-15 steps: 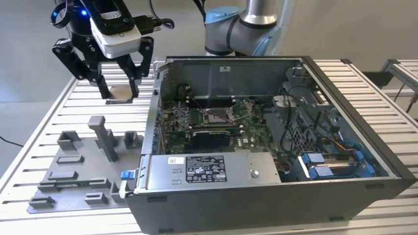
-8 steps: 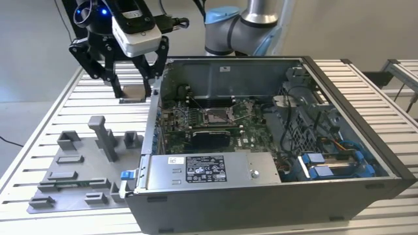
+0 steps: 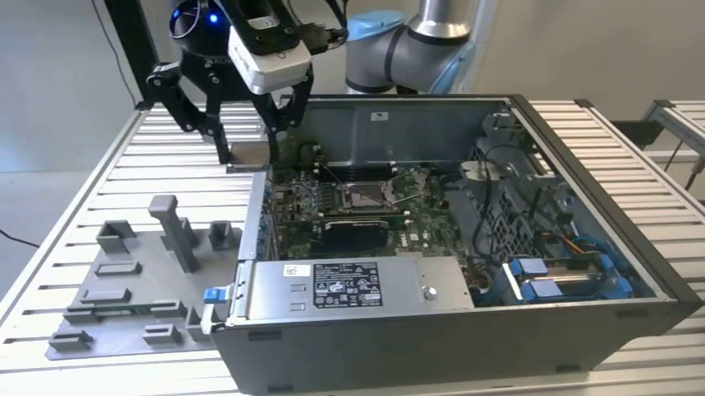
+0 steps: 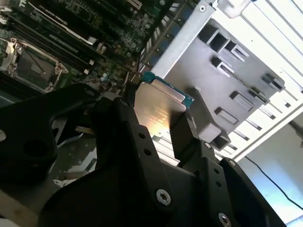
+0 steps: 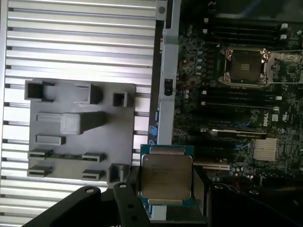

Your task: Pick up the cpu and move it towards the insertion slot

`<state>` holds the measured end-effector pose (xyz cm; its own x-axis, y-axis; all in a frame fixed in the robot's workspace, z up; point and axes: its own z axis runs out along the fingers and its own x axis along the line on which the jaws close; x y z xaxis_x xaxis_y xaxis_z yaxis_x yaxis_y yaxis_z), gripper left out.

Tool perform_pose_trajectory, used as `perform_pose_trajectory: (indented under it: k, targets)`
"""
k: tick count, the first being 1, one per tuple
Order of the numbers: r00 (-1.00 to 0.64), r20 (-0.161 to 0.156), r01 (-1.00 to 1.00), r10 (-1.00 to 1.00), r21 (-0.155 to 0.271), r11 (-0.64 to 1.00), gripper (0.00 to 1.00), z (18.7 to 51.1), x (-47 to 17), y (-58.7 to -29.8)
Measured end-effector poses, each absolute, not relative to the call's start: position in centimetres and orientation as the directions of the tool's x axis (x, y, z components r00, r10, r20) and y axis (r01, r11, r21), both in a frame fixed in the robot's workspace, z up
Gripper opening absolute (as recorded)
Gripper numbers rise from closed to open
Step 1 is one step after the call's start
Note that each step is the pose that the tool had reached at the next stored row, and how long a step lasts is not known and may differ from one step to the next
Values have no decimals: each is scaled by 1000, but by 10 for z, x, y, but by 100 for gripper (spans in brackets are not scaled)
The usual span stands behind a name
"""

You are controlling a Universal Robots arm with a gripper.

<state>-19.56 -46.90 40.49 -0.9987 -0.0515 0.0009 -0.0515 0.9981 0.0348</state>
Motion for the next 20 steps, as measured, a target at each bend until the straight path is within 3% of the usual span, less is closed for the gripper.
perform_pose_trajectory:
  k: [20]
  targets:
    - [-999, 1, -52, -52, 35, 998, 0, 407, -134, -469]
